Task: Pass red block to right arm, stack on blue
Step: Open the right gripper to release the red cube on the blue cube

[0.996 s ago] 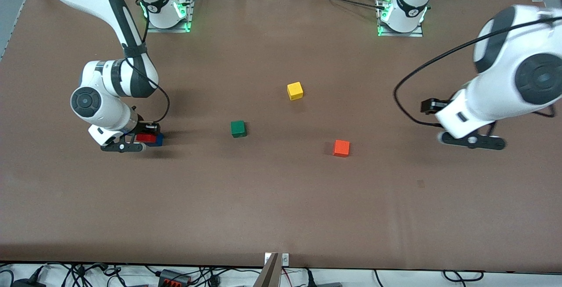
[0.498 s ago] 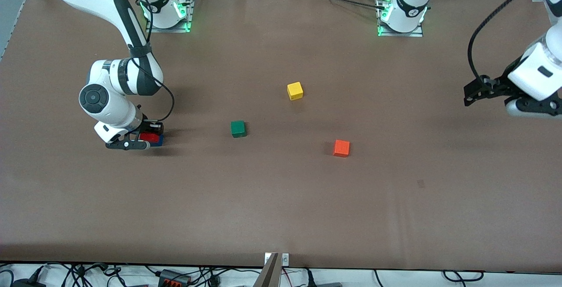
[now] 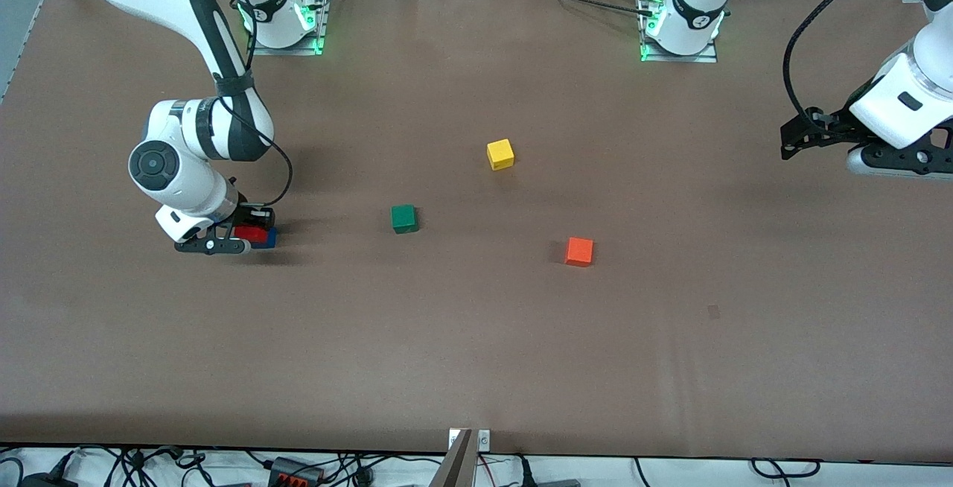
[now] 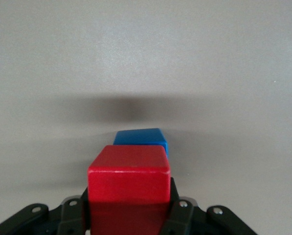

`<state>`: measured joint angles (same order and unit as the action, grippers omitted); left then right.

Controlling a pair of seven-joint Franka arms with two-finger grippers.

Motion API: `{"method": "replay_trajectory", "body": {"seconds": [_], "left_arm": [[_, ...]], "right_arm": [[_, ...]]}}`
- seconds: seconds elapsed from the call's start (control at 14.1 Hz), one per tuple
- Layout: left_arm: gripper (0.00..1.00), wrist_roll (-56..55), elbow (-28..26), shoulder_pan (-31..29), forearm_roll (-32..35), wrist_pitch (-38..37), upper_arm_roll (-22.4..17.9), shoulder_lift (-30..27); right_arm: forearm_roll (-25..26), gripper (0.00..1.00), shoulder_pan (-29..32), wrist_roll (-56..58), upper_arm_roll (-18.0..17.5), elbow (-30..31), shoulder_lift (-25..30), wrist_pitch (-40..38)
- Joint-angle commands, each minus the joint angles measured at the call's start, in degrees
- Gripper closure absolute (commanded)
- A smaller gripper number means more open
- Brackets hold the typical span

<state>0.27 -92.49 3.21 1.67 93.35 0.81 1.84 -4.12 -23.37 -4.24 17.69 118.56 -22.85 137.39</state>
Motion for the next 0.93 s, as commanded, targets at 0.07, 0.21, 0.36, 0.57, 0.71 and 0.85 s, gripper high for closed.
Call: {"method": "replay_trajectory", "body": {"seconds": [0.07, 0.21, 0.36, 0.57, 0.71, 0.85], "left_arm": [[0.0, 0.79, -0.14, -0.04, -0.62, -1.59, -0.19, -1.22], [0.0, 0.79, 0.2, -0.04, -0.71, -2.56, -0.37, -1.23], [0.0, 0.96, 0.21, -0.13, -0.71, -2.56, -0.72, -1.22], [0.0, 0.87, 0.29, -0.13, -0.97, -2.91, -0.72, -1.23], [0.0, 0.87, 0.29, -0.13, -1.06, -2.91, -0.81, -1.23], [0.0, 0.87, 0.29, -0.04, -1.15, -2.91, -0.72, -1.23]], "right_arm": [[0.95, 1.0, 0.43, -1.03, -0.11, 0.89, 0.79, 0.16], [0.87, 1.0, 0.26, -1.12, -0.11, 0.97, 0.61, 0.16], [0.86, 0.69, 0.26, -1.12, -0.11, 0.97, 0.35, 0.07], [0.86, 0.0, 0.26, -0.95, -0.11, 0.8, 0.61, -0.11], [0.69, 0.0, 0.17, -1.12, -0.02, -0.07, 0.79, -1.15], [0.69, 0.0, 0.26, -3.75, -0.02, -2.96, 1.4, -5.97]]}}
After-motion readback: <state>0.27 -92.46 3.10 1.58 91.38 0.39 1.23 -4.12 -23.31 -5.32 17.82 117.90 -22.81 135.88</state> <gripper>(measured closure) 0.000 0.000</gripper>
